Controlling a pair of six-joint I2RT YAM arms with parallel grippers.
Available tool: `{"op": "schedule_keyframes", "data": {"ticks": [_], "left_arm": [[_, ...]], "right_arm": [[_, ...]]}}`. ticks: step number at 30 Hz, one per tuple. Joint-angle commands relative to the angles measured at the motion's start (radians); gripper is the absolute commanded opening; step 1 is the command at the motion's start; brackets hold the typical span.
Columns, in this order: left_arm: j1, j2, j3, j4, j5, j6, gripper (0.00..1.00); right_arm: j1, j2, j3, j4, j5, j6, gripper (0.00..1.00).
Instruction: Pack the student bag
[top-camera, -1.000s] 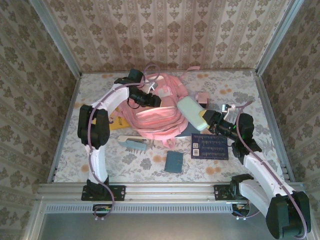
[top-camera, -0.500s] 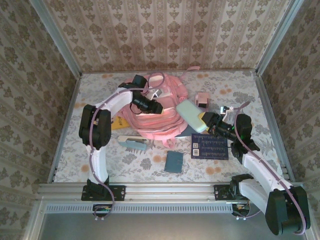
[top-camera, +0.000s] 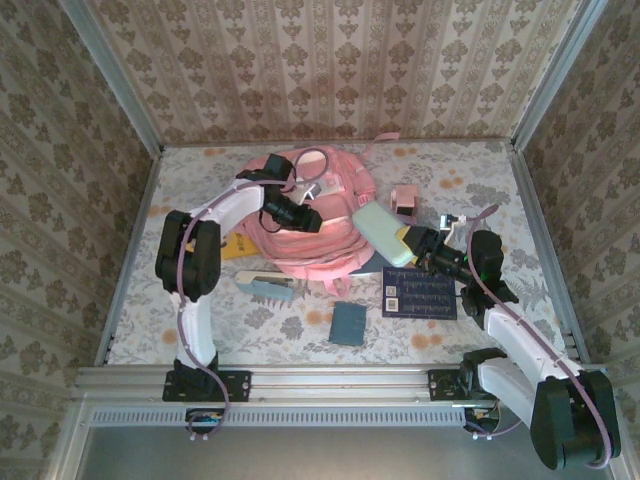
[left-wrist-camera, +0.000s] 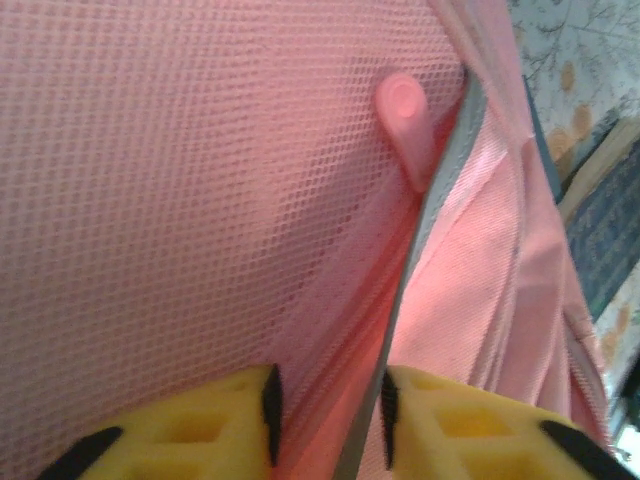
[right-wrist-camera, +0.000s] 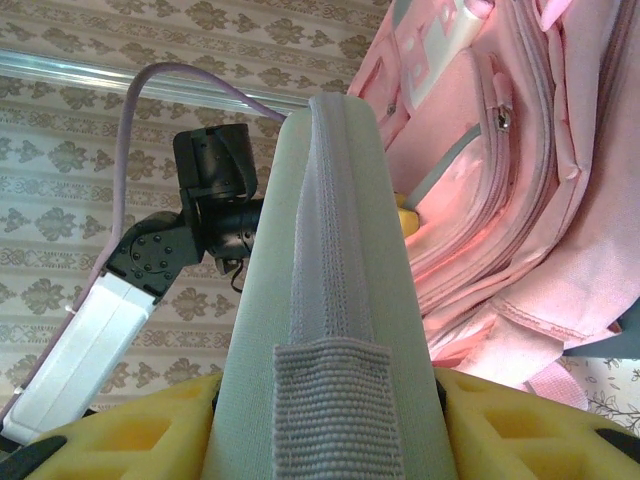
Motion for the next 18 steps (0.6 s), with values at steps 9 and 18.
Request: {"op": "schedule_keyframes", "data": {"ticks": [9,18], "left_arm": [[0.032,-0.074,0.189,0.013,-0.008,-0.087,0.00],[0.128,-0.200,0.271,0.182,0.060,-0.300,0.00]], "right_arm": [[-0.005,-0.135,0.045,-0.177,0.021,-0.109,0.50],[-0.005,-0.264,0.124,-0.376,0.082,-0.197,0.50]]}}
